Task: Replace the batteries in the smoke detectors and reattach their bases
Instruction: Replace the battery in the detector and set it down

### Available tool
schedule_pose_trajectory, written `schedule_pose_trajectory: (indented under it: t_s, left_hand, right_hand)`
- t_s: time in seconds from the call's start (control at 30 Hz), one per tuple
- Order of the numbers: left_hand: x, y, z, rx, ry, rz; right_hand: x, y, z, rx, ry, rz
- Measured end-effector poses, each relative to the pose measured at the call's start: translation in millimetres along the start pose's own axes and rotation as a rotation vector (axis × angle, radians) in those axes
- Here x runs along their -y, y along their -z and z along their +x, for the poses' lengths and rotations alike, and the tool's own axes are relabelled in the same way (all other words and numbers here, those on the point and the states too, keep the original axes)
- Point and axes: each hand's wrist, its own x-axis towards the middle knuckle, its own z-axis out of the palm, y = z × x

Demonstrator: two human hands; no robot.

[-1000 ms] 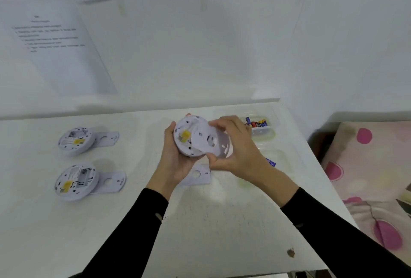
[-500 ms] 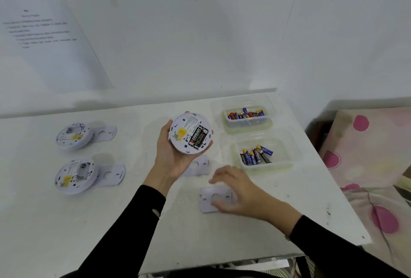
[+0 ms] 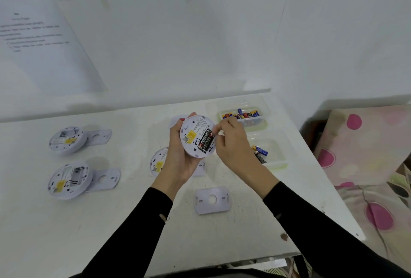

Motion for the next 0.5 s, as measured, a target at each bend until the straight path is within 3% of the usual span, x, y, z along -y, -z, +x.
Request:
schedule_pose_trajectory:
  t_s: [0.33,0.5]
  left_hand:
    - [11.1,-6.5,6.4,-0.019,0.01,-0.004]
    - [10.8,-14.6,12.5,0.016,0.003,-0.012]
  right_hand:
    - [0.8,6.3,-7.0,0.095,-0.16,0.181]
    - [-4.3,15.3,-3.1,-0.027,-0.12,0.156]
